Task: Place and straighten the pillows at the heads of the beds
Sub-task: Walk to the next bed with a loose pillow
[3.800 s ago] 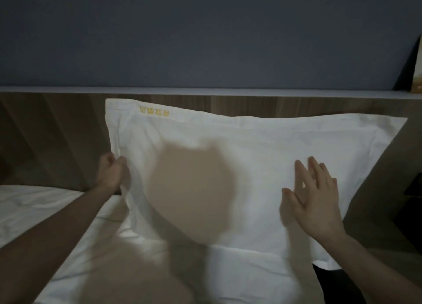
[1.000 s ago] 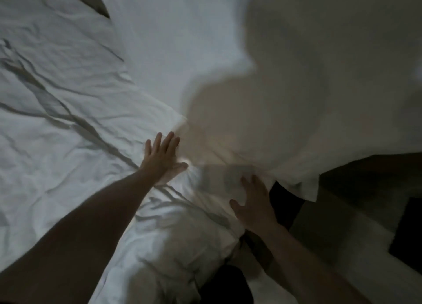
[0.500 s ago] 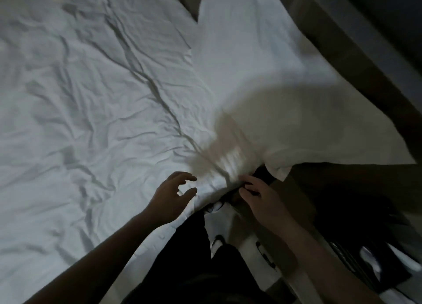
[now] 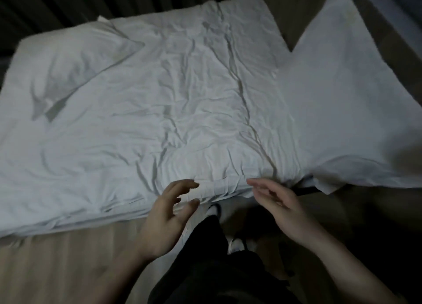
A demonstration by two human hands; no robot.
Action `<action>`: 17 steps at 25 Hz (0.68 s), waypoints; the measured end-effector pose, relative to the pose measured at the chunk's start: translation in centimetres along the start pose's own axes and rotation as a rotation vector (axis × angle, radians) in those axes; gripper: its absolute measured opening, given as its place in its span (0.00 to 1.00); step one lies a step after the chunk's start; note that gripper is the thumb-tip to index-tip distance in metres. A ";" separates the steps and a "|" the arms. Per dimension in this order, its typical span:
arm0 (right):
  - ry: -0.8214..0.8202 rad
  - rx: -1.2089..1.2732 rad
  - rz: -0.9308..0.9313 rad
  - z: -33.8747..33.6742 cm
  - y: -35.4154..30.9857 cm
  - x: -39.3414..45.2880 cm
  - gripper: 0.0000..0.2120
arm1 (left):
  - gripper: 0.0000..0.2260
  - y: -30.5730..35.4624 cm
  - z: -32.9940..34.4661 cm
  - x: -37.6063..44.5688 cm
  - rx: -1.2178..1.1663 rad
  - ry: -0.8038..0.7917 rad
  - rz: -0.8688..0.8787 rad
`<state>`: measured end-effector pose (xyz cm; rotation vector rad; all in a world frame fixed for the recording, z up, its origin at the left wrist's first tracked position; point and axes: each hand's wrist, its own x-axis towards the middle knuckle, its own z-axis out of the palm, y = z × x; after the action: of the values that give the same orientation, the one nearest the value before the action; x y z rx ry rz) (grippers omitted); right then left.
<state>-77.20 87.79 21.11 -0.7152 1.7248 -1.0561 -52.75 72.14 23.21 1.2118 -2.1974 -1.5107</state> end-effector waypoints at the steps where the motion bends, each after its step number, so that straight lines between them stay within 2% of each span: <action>1: -0.028 -0.003 -0.019 1.2 -0.5 -0.8 0.13 | 0.12 -0.4 -1.0 -2.5 -0.042 0.050 -0.022; 4: -0.131 -0.016 -0.071 5.4 -2.0 -2.9 0.14 | 0.14 -2.2 -3.4 -9.0 -0.184 0.175 -0.077; 8: -0.235 -0.051 -0.113 12.2 -3.7 -4.9 0.15 | 0.13 -5.8 -6.7 -15.2 -0.259 0.302 -0.100; 14: -0.415 -0.079 -0.140 28.9 -7.0 -6.5 0.15 | 0.17 -14.9 -17.5 -25.0 -0.247 0.439 -0.184; 17: -0.423 -0.061 -0.159 36.1 -7.9 -7.3 0.15 | 0.18 -18.6 -22.4 -27.6 -0.266 0.452 -0.188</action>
<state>-40.99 78.31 25.14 -1.0468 1.3561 -0.8833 -12.68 74.38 24.73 1.5199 -1.5805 -1.3682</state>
